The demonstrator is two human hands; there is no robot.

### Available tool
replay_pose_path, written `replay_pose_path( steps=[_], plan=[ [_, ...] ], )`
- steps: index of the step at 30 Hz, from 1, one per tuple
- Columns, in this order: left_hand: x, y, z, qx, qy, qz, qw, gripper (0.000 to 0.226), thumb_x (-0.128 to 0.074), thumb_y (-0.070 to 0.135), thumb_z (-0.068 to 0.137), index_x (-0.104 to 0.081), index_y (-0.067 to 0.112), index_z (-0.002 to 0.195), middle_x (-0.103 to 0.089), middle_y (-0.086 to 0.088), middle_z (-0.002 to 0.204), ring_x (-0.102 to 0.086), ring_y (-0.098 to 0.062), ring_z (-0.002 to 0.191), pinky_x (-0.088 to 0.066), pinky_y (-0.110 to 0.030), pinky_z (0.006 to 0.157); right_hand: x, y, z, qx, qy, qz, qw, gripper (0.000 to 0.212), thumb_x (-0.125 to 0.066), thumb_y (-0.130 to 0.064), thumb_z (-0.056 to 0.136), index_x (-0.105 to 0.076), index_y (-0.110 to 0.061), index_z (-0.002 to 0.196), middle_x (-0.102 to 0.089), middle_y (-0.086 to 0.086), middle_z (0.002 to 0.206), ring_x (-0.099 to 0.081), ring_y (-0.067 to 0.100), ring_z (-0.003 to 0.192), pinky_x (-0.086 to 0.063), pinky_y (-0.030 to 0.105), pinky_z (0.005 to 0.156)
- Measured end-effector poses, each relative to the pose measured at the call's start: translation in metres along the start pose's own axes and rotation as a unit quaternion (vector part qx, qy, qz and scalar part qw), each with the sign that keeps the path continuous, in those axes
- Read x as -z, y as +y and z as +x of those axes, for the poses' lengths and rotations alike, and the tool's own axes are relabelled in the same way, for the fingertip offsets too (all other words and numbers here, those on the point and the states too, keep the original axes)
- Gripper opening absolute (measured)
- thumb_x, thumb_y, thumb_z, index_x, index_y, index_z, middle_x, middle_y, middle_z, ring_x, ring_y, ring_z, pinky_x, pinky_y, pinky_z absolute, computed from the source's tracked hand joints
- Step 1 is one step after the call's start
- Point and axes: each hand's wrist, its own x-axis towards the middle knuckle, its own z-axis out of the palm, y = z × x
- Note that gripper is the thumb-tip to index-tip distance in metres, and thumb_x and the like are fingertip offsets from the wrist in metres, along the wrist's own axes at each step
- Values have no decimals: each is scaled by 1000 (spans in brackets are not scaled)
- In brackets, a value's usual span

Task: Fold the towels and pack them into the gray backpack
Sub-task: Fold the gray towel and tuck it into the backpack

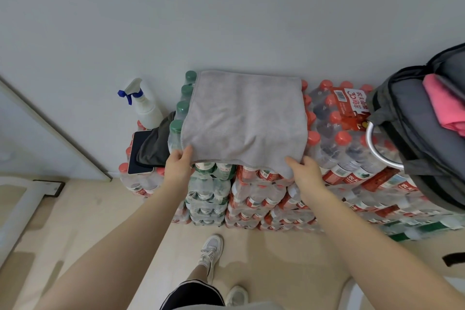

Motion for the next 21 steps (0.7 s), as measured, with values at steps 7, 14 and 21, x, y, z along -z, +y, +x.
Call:
replay_pose_path(
  steps=[7,14,21],
  plan=[
    [12,-8,-1,20,-51,39,998,28,-57,22,90,-42,15,67,-52,-3,77,-57,-20,84,-49,-37,86,18,4,-2,-49,-8,132,990,13,-42,-9,97,-47,-8,109,-51,7,117,-53,24,102,-52,30,70],
    [9,-7,-1,11,-9,21,1000,27,-60,15,88,-46,9,66,-48,-6,72,-51,-17,74,-52,-23,76,21,8,0,-94,49,262,959,36,-48,14,87,-49,6,122,-51,22,129,-54,22,101,-45,25,89],
    [19,-4,-13,42,-58,-84,994,23,-55,11,91,-47,11,70,-54,-5,75,-55,-14,74,-50,-23,74,28,18,-10,73,13,-27,997,38,-59,3,83,-39,-12,113,-54,11,114,-56,20,93,-48,33,85]
  ],
)
